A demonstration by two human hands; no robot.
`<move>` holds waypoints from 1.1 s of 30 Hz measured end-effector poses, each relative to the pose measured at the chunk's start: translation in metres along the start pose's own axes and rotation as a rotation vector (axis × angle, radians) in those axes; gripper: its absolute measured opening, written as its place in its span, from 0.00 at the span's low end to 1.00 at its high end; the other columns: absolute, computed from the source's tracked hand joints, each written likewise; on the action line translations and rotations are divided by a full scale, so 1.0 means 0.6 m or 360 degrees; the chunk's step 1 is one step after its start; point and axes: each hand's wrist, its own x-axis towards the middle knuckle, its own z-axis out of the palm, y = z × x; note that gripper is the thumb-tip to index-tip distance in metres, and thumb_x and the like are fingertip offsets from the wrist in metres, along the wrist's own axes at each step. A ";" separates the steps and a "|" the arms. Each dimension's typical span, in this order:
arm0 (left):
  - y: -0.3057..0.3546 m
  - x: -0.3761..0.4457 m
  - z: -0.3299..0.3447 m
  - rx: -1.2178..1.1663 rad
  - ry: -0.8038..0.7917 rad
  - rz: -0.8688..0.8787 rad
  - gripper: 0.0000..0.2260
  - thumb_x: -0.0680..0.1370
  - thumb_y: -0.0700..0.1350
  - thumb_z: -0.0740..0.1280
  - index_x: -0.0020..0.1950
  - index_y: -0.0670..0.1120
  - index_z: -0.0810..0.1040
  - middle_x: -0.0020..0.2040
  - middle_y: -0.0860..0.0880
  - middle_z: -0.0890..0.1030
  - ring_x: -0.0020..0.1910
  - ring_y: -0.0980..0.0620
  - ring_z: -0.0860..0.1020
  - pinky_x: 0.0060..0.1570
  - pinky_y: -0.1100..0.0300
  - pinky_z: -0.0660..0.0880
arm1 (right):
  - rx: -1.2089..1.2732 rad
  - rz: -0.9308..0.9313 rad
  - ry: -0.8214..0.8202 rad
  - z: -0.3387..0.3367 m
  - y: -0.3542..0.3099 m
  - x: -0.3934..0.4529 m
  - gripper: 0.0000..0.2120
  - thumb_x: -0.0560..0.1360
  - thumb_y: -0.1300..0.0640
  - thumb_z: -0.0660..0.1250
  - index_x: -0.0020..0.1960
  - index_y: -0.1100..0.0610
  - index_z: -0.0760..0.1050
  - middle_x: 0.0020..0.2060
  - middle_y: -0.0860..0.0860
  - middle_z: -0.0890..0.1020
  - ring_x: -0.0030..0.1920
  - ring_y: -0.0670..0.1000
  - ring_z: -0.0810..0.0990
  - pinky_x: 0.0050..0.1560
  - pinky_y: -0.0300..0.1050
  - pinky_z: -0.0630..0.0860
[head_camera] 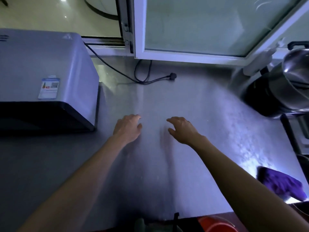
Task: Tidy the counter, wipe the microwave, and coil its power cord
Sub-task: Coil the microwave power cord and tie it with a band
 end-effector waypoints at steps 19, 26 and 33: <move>-0.063 0.312 -0.104 0.0263 0.0209 0.0047 0.05 0.78 0.50 0.62 0.49 0.50 0.72 0.53 0.48 0.79 0.64 0.45 0.71 0.67 0.39 0.59 | 0.0330 -0.0034 0.0220 -0.096 -0.003 0.345 0.20 0.80 0.58 0.62 0.70 0.62 0.70 0.66 0.59 0.76 0.66 0.61 0.73 0.63 0.55 0.72; -0.080 0.374 -0.094 0.0450 0.0137 0.0043 0.15 0.79 0.50 0.60 0.65 0.52 0.75 0.58 0.50 0.79 0.67 0.46 0.70 0.70 0.30 0.45 | 0.0407 -0.0084 0.0264 -0.085 -0.036 0.423 0.21 0.77 0.63 0.62 0.71 0.62 0.70 0.65 0.60 0.77 0.65 0.61 0.74 0.64 0.51 0.72; -0.084 0.363 -0.083 0.0461 0.0120 0.0079 0.09 0.79 0.50 0.59 0.55 0.52 0.77 0.52 0.53 0.80 0.62 0.47 0.72 0.71 0.30 0.44 | 0.0202 -0.0157 0.0321 -0.053 -0.030 0.429 0.25 0.76 0.65 0.60 0.72 0.56 0.70 0.64 0.55 0.78 0.64 0.60 0.74 0.68 0.55 0.68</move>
